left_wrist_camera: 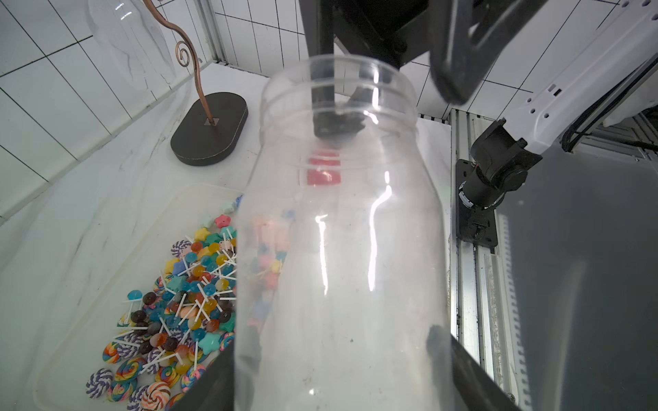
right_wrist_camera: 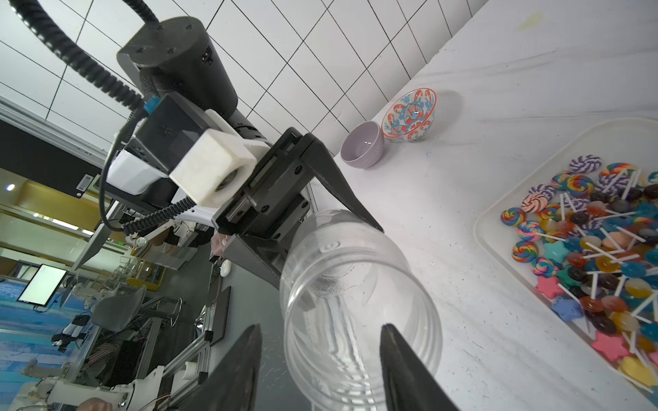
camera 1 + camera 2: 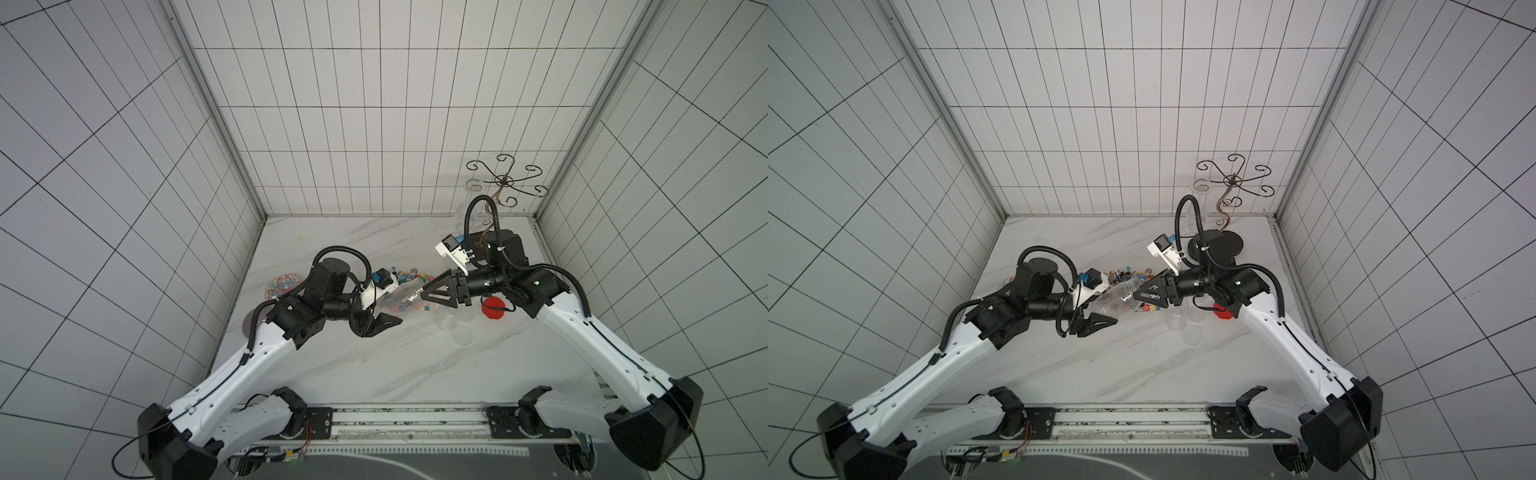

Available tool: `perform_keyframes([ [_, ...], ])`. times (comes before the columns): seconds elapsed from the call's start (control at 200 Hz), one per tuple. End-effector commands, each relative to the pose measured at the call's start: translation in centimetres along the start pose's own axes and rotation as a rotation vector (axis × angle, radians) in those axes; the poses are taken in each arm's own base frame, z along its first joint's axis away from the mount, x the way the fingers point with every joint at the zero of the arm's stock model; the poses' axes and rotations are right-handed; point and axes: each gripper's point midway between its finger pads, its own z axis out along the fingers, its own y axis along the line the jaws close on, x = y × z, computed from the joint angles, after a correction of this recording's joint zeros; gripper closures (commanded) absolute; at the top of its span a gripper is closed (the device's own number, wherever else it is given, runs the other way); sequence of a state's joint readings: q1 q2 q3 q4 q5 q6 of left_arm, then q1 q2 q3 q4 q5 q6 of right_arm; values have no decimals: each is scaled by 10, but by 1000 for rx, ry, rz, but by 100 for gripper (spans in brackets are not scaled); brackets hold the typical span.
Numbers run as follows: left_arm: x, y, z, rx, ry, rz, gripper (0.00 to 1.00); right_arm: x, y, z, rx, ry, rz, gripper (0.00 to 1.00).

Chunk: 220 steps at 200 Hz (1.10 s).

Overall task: Pour the candies out of the jar
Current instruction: Place the jar at the center of the board.

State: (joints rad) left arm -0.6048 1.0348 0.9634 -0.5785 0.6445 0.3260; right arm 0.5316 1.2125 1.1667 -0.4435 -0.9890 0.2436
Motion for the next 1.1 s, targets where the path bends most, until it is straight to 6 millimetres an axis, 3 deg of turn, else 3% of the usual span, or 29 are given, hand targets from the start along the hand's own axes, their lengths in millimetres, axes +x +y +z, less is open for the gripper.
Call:
perform_keyframes([
  [0.0, -5, 0, 2, 17, -27, 29, 40, -26, 33, -6, -52, -27, -97, 52],
  [0.29, -4, 1, 4, 20, -26, 23, 39, -24, 34, -2, -82, -32, -78, 78],
  [0.395, -5, 2, 4, 14, -28, 20, 36, -25, 36, -2, -89, -40, -78, 100],
  [0.635, -7, 7, 1, 1, -49, 10, 23, -24, 31, -1, -70, -39, -60, 100],
  [0.78, -8, 15, -2, -31, -62, -8, 3, -23, 18, -2, 20, -32, -43, 100],
  [0.82, -10, 21, -5, -54, -73, -16, 3, -21, 11, -2, 67, -21, -36, 100],
  [0.94, -18, 49, -26, -185, -137, -45, 3, -12, -13, -3, 220, 22, -14, 100],
  [1.095, -26, 106, -76, -503, -246, -94, 3, 4, -39, 6, 405, 81, 16, 100],
])
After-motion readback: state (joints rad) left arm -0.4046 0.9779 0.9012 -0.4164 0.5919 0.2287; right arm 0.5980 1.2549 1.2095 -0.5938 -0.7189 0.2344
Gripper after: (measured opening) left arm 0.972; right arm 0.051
